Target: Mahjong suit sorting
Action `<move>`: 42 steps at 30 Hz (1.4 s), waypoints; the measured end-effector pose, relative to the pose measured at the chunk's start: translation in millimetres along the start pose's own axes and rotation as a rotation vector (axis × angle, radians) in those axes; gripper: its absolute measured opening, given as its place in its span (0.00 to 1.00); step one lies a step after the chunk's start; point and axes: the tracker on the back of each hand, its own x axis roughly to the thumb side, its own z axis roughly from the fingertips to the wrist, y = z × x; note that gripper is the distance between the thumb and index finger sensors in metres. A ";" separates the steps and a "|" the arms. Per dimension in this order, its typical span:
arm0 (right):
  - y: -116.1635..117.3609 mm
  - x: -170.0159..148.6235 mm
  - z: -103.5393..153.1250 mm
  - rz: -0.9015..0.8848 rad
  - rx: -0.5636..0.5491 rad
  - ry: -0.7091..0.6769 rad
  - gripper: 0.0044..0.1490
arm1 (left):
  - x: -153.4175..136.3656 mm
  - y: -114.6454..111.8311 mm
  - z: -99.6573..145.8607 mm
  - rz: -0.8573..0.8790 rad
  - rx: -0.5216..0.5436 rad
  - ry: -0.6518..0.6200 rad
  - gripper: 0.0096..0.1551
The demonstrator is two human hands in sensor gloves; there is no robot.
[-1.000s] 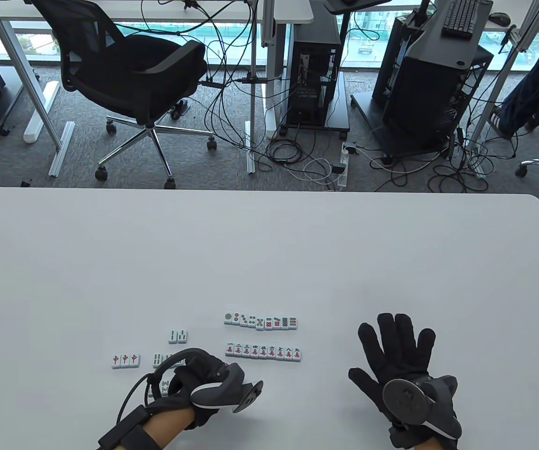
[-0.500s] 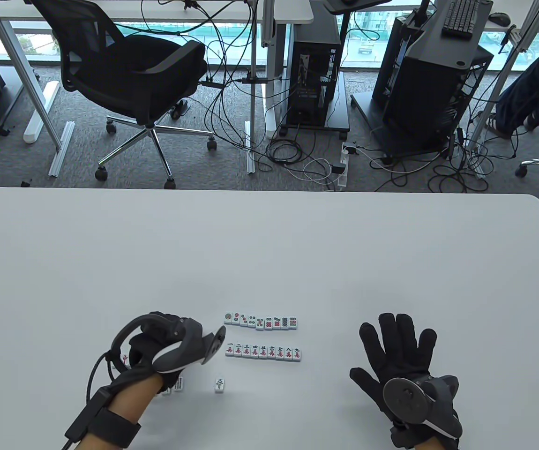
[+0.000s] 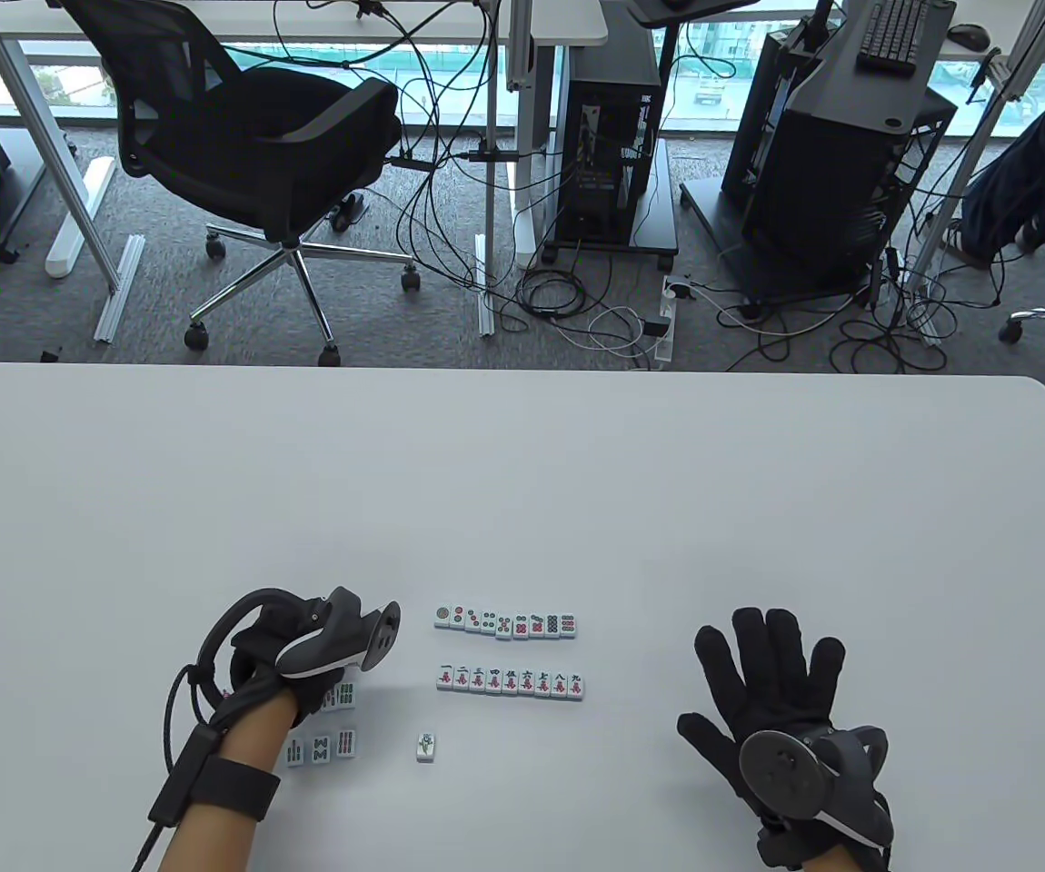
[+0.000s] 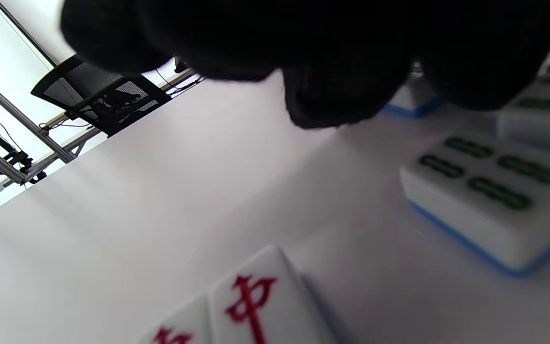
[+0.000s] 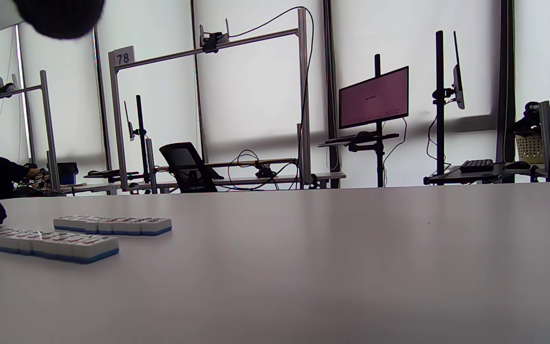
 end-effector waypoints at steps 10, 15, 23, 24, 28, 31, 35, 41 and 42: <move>0.1 -0.7 -0.5 -0.013 0.009 0.006 0.52 | -7.0 7.5 5.4 0.030 0.062 0.037 0.35; 0.8 -0.4 -0.9 -0.014 0.014 0.001 0.52 | -8.0 42.5 26.7 0.130 0.155 0.066 0.36; 0.5 0.5 -0.5 -0.018 0.018 -0.004 0.52 | 72.2 63.0 60.8 0.197 0.187 -0.238 0.36; 0.7 0.6 -0.5 -0.022 0.017 -0.006 0.52 | 84.2 59.9 63.6 0.181 0.193 -0.270 0.36; 0.7 1.1 -0.2 -0.025 0.015 -0.011 0.52 | 109.7 54.6 71.0 0.096 0.217 -0.320 0.36; 0.9 1.3 -0.1 -0.030 0.015 -0.014 0.52 | 115.1 52.9 72.5 0.036 0.216 -0.328 0.36; 0.9 0.6 0.2 -0.033 0.021 -0.012 0.52 | 117.6 50.8 72.9 -0.071 0.242 -0.316 0.35; 1.3 1.8 0.4 -0.030 0.027 -0.015 0.52 | 120.8 42.5 68.1 -0.074 0.179 -0.332 0.35; 1.3 1.8 0.4 -0.030 0.028 -0.015 0.52 | 120.8 42.4 67.9 -0.079 0.178 -0.331 0.36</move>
